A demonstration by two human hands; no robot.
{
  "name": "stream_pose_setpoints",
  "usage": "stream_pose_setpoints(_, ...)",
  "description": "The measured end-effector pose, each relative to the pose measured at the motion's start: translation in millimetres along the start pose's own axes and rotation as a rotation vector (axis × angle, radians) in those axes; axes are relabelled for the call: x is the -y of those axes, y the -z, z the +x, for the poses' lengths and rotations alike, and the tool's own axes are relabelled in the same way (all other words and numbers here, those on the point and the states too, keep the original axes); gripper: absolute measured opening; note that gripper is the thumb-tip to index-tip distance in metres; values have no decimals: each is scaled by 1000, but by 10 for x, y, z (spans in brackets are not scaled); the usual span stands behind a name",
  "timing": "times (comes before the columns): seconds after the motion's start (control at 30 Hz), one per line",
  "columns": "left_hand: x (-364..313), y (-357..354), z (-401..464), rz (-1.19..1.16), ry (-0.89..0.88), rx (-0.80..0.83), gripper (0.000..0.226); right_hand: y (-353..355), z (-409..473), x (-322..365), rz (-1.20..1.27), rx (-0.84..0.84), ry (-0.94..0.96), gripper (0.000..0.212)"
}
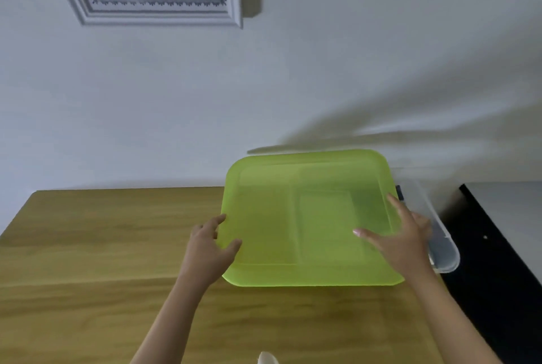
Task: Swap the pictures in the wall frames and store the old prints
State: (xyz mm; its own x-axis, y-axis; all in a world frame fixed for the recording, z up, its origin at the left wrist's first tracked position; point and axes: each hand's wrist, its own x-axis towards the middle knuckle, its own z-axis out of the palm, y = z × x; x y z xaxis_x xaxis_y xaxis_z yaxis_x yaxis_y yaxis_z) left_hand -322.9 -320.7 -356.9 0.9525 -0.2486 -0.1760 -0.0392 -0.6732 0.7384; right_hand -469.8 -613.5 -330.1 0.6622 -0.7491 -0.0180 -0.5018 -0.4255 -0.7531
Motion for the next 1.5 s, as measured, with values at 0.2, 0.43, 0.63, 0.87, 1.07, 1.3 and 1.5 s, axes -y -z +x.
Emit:
stream_pose_setpoints(0.2, -620, -768, -130, 27, 4, 61, 65, 659, 422, -600, -47, 17, -36, 93)
stream_pose_setpoints(0.43, -926, -1239, -153, 114, 74, 61, 66, 834, 827, -1018, -90, 101, -71, 93)
stream_pose_setpoints(0.63, -977, -1397, -131, 165, 147, 17, 66, 741, 985, -1182, -127, 163, -107, 97)
stream_pose_setpoints(0.87, -977, -1454, -135, 239, 168, 33, 66, 750, 1097, -1319, -185, 179, -89, 100)
stream_pose_setpoints(1.07, -959, -1533, -162, 172, 172, 43, 65, 712, 1057, -1447, -68, 138, -81, 98)
stream_pose_setpoints(1.3, -883, -1646, -282, 65, 165, 69, 63, 699, 1039, -1511, -58, 178, -36, 100)
stream_pose_setpoints(1.5, -792, -1628, -291, 0, 113, 63, 64, 695, 956, -1495, -124, 114, 18, 97)
